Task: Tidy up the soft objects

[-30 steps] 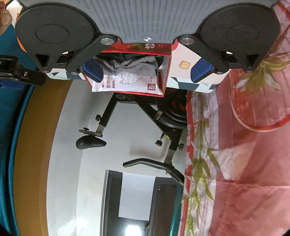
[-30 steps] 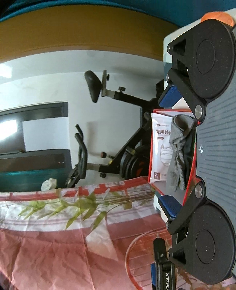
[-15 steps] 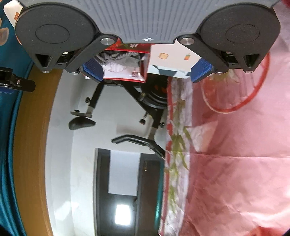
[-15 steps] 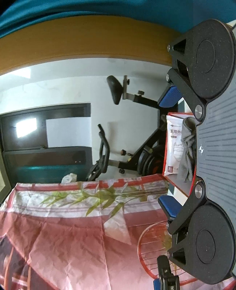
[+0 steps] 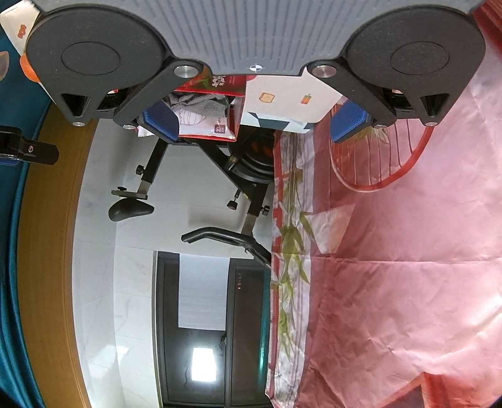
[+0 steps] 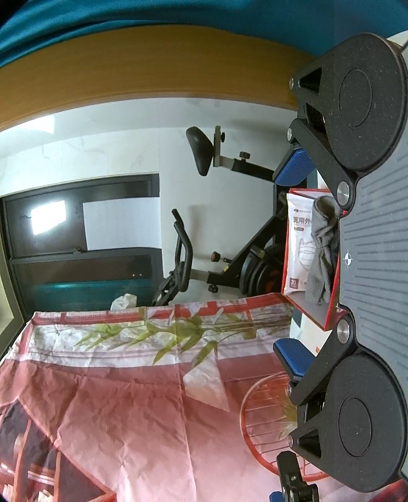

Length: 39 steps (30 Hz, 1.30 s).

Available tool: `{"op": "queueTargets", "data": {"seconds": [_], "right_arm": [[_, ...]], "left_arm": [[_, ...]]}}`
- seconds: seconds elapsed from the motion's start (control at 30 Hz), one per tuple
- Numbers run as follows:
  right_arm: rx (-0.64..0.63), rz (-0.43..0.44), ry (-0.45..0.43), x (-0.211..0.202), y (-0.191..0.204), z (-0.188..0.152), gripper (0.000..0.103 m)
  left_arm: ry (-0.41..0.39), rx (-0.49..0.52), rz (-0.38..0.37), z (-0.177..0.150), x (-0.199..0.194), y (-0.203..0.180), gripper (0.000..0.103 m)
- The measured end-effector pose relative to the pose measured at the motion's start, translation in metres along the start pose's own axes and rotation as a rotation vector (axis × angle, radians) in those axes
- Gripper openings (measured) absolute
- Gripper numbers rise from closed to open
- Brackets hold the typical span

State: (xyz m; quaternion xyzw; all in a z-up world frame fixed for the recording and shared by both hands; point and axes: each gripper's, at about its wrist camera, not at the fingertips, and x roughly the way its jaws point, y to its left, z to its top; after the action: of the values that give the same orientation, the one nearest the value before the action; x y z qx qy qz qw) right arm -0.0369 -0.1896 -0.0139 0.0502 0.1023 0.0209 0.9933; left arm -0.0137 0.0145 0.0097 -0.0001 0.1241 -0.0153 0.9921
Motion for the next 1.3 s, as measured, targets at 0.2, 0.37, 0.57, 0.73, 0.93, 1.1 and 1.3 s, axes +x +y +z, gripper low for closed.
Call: {"op": "queueTargets", "data": {"seconds": [0.2,0.37,0.57,0.73,0.93,1.1,1.3], "right_arm": [[-0.005,-0.002,-0.007,-0.0021,0.0013,-0.0011,0.103],[0.0,-0.011,-0.001,-0.0001,-0.0003,-0.0016,0.103],[0.003,-0.019,0.0,-0.0003,-0.0021,-0.0036,0.103],[0.004,-0.023,0.002,-0.0006,-0.0016,-0.0056,0.103],[0.002,-0.023,0.003,0.0004,-0.0002,-0.0062,0.103],[0.003,-0.023,0.004,0.0008,-0.0006,-0.0065,0.103],[0.001,-0.025,0.005,0.001,-0.0006,-0.0071,0.103]], "left_arm": [[0.004,0.001,0.005,-0.0014,-0.0007,0.0003,0.103],[0.01,0.0,0.009,-0.0021,-0.0017,0.0004,0.103],[0.012,0.001,0.014,-0.0021,-0.001,0.0011,0.103],[0.02,-0.005,0.015,-0.0028,0.0002,0.0026,0.103],[0.021,-0.004,0.019,-0.0031,-0.0002,0.001,0.103],[0.021,-0.004,0.02,-0.0031,-0.0004,0.0004,0.103],[0.024,-0.005,0.023,-0.0029,0.0001,0.0014,0.103]]}}
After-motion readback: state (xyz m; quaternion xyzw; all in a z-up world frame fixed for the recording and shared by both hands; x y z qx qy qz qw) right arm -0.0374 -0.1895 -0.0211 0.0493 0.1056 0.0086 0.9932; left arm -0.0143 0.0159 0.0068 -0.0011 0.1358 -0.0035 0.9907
